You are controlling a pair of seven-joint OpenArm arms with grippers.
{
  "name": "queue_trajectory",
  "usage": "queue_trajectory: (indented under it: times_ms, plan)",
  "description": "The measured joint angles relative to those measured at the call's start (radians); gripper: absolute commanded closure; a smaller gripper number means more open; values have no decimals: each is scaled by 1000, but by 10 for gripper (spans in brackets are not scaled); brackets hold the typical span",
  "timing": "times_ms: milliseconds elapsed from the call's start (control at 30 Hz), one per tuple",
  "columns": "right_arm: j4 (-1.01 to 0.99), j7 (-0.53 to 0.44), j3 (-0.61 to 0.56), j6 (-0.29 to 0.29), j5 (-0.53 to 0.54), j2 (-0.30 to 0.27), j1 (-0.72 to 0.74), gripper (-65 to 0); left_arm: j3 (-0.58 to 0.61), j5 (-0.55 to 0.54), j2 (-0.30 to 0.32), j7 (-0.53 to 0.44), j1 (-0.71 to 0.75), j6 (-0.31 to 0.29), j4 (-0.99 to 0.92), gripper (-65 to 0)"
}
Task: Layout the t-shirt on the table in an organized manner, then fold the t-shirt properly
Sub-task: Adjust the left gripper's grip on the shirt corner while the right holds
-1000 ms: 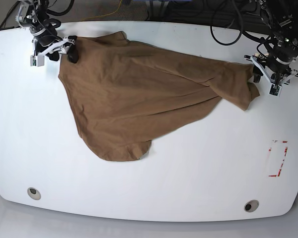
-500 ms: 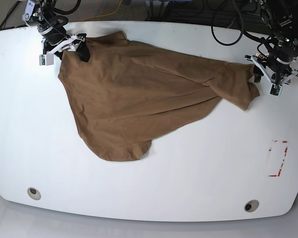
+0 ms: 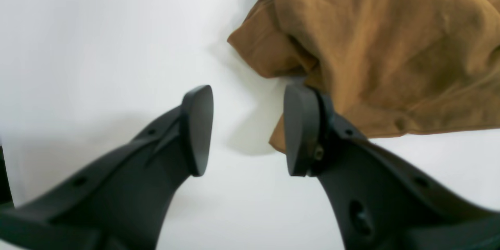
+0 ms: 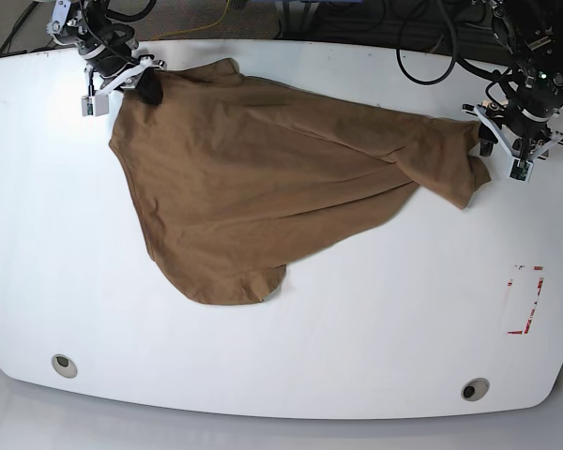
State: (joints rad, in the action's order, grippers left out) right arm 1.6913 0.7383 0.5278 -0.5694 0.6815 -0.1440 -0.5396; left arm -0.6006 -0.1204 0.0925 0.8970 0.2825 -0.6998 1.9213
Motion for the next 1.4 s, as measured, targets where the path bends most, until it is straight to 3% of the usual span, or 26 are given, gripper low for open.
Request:
queue_trajectory:
  times_ms: [200,433,533,1400]
  plan:
    - [0,-1,-2,0,-1,0,-3,-23,12,-1,0,0,0,0,0,-307]
    - [0,-1,-2,0,-1,0,-4,-23,66,-5,-1,-2,-1,-5,0,-558]
    - [0,0,-3,0,-1,0,-4,-23,66,-3,-1,-6,0,-4,0,-611]
    - [0,0,-3,0,-1,0,-4,-23,71,1,0,-3,37,0,-35,-606]
